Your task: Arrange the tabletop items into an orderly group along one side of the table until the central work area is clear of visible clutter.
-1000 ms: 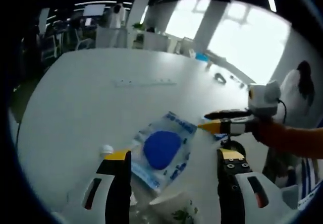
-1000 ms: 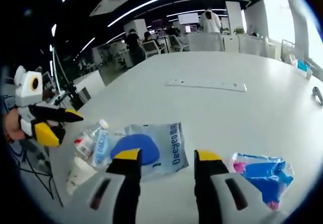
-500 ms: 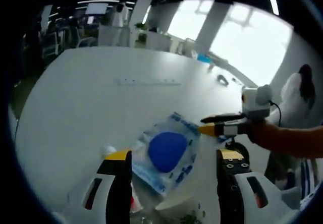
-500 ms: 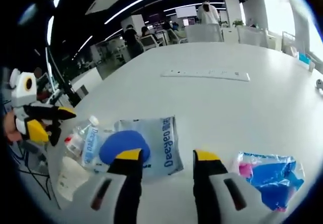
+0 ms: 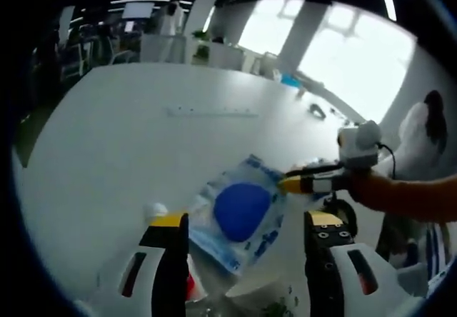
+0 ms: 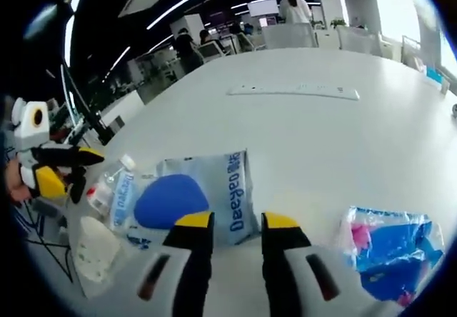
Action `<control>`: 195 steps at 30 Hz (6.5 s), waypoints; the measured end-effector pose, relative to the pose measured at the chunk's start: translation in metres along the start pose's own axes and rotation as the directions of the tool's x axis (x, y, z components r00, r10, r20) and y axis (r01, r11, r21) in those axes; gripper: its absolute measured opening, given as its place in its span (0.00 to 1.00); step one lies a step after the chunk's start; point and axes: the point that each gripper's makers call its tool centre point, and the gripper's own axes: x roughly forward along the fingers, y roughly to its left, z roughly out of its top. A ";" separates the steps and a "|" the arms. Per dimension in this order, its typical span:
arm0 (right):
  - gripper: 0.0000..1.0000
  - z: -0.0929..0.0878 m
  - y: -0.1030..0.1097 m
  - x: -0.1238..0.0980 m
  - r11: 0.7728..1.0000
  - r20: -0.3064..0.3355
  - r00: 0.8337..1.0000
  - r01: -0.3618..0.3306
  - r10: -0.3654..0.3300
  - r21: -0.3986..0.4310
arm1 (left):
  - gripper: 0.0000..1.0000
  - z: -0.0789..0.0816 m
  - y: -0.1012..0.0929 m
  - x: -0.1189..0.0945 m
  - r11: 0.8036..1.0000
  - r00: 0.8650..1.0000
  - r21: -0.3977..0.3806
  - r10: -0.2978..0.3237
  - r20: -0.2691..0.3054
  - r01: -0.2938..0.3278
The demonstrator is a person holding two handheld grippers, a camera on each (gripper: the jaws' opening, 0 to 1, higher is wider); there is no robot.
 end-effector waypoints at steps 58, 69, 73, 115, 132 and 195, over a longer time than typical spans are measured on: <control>0.00 -0.002 0.004 -0.022 0.996 0.062 0.998 -0.034 0.029 0.078 | 0.34 -0.029 0.028 0.031 0.981 0.946 0.011 0.192 -0.260 -0.196; 0.00 -0.005 -0.003 -0.021 0.995 0.071 0.997 -0.034 0.027 0.091 | 0.29 -0.036 0.033 0.040 0.961 0.907 -0.038 0.246 -0.341 -0.275; 0.00 -0.006 -0.005 -0.020 0.995 0.074 0.997 -0.034 0.027 0.096 | 0.30 -0.035 0.034 0.041 0.956 0.908 -0.052 0.255 -0.332 -0.288; 0.00 0.010 0.000 -0.046 0.991 0.133 0.991 -0.038 0.021 0.126 | 0.00 -0.033 0.034 0.039 0.974 0.942 -0.086 0.176 -0.286 -0.208; 0.00 0.003 -0.007 -0.071 0.984 0.150 0.988 0.011 -0.038 0.180 | 0.00 -0.017 0.011 0.035 0.988 0.964 -0.116 0.072 -0.257 -0.104; 0.01 -0.043 -0.032 -0.059 0.954 0.007 0.986 0.158 -0.165 0.256 | 0.01 -0.045 0.010 0.069 0.996 0.941 -0.070 0.028 -0.337 -0.055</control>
